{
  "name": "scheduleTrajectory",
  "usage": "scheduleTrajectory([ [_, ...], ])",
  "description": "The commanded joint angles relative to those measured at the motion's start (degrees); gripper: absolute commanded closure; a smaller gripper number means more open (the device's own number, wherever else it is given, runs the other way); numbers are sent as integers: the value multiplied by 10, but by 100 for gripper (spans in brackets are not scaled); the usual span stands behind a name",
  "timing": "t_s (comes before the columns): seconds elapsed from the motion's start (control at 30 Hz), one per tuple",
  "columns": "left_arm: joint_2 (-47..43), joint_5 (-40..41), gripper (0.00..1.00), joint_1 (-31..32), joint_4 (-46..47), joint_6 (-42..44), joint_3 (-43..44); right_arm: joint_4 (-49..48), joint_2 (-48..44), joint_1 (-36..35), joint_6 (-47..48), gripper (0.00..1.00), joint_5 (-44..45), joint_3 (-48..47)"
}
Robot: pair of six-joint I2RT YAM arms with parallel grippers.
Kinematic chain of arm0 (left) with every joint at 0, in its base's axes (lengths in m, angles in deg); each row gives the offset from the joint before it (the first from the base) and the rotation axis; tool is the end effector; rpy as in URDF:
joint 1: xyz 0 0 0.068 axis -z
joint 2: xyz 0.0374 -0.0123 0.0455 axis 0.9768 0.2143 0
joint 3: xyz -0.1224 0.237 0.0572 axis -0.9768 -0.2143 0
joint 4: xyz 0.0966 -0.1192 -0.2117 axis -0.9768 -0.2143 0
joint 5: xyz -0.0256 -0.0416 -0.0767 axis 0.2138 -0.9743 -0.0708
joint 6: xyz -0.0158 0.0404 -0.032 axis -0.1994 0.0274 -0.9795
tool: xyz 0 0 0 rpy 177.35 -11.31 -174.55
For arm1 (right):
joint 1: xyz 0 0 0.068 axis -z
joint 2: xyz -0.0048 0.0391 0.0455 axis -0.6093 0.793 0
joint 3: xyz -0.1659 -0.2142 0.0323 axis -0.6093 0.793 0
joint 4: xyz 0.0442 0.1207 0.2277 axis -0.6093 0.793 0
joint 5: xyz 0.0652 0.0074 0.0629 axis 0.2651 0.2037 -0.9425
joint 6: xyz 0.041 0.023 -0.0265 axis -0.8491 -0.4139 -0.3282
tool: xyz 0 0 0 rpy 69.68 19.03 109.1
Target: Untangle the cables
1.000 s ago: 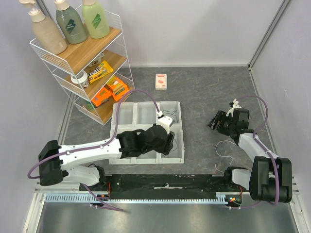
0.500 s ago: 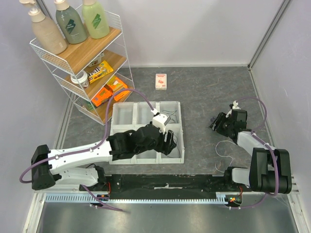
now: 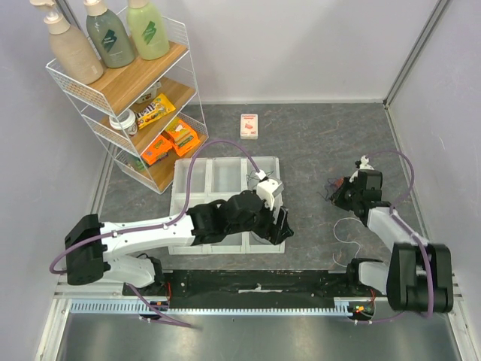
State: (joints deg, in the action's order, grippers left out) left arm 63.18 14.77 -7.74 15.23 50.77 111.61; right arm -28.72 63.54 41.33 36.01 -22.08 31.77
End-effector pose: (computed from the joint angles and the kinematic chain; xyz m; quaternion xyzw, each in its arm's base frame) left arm 0.1049 -0.2796 0.2760 0.2681 0.8250 -0.3662 0.3369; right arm 0.2230 -0.0078 0.1535 0.2347 0.8966 0.1708 0.3343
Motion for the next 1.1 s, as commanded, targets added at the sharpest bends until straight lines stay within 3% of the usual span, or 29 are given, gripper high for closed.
scheduleTrajectory([
  [0.0,-1,-32,19,2,76,7,8,54,-117,-6,6,100,-54,1],
  [0.2,45,-36,28,-15,72,53,60,152,-247,-6,-2,100,-137,-1],
  [0.33,72,-98,17,-55,113,65,77,200,-322,-6,5,100,-169,-23],
  [0.43,104,-144,15,-86,127,67,94,226,-362,-6,14,100,-172,-37],
  [0.6,181,-216,17,-113,145,63,144,233,-358,-6,19,100,-201,-50],
  [0.83,268,-251,19,-127,143,43,212,238,-370,-7,18,100,-206,-47],
  [1.07,321,-256,35,-128,138,20,237,247,-383,-7,9,100,-216,-45],
])
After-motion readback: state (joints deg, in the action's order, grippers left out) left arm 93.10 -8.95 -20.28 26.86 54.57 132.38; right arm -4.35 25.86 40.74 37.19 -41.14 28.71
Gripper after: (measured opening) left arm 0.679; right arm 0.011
